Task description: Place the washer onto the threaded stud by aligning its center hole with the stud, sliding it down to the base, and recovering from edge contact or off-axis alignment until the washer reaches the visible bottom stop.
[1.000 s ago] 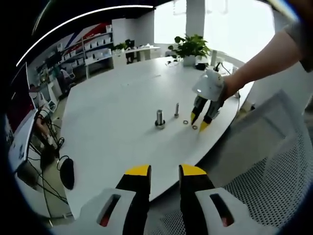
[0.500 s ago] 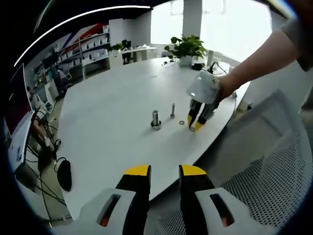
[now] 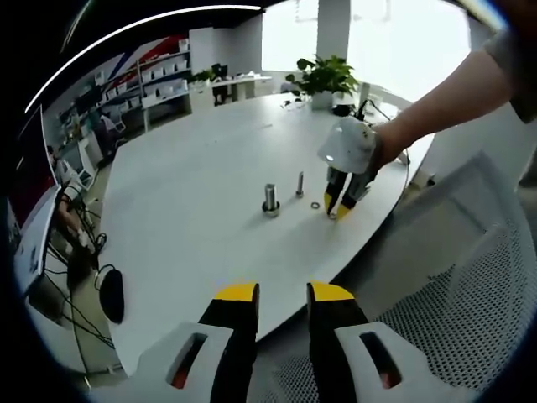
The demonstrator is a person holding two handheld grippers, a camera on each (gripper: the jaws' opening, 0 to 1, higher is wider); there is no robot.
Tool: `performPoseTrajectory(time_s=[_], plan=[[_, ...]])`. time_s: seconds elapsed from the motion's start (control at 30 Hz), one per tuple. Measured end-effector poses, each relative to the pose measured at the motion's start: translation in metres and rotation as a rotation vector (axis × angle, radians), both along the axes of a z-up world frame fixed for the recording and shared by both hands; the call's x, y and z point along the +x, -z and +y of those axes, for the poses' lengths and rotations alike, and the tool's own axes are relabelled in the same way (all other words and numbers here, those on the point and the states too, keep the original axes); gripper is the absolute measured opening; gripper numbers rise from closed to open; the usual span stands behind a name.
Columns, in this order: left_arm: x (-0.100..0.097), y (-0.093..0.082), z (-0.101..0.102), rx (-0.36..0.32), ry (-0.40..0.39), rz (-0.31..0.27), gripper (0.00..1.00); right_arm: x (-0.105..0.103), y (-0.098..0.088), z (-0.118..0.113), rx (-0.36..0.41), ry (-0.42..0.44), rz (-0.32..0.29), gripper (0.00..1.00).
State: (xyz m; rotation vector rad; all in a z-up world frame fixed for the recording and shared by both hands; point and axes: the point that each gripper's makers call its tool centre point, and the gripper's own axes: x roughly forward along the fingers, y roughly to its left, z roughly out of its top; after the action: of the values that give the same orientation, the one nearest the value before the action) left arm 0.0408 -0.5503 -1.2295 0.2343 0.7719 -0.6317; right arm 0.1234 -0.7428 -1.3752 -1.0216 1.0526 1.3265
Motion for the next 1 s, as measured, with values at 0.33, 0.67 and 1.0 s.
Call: performPoseTrajectory(time_s=[0.33, 0.67, 1.0], plan=[[-0.0003, 0.0024, -0.0003, 0.005, 0.006, 0.012, 0.2, -0.0024, -0.002, -0.0021, 0.021, 0.005, 0.03, 0.15], [-0.0003, 0.0012, -0.001, 0.002, 0.007, 0.008, 0.2, -0.0028, -0.0004, -0.0081, -0.022, -0.019, 0.012, 0.16], [0.0015, -0.0014, -0.0027, -0.01, 0.014, -0.006, 0.2, 0.0, 0.0007, -0.0074, -0.061, -0.011, -0.019, 0.14]])
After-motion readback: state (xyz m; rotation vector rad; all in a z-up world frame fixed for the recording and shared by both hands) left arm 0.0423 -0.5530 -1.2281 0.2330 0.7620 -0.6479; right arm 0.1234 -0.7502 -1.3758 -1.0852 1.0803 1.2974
